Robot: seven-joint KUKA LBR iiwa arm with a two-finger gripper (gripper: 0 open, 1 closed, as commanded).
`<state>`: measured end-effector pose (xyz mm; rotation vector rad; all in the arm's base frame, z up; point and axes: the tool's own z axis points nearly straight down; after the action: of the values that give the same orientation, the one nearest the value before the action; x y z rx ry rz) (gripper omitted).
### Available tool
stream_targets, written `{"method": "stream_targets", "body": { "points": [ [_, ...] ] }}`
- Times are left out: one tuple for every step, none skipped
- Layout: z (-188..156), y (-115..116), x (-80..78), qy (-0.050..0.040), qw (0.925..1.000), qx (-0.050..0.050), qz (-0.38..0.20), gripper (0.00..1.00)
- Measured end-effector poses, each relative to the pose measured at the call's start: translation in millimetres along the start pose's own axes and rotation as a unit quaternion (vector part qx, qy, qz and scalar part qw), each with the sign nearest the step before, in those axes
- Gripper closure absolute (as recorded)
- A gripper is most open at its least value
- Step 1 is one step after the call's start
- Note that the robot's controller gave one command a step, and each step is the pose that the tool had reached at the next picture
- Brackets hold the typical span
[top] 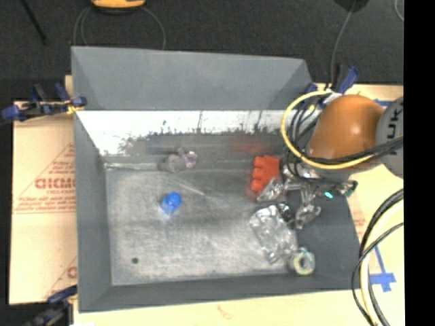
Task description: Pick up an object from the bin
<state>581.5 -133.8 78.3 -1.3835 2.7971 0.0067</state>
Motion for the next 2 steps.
{"method": "stream_targets", "body": {
  "points": [
    [-0.3, -0.9, 1.6, 0.0018, 1.0, 0.001, 0.0, 1.0],
    [0.0, 0.0, -0.1, 0.0, 1.0, 0.0, 0.0, 0.0]
  ]
}}
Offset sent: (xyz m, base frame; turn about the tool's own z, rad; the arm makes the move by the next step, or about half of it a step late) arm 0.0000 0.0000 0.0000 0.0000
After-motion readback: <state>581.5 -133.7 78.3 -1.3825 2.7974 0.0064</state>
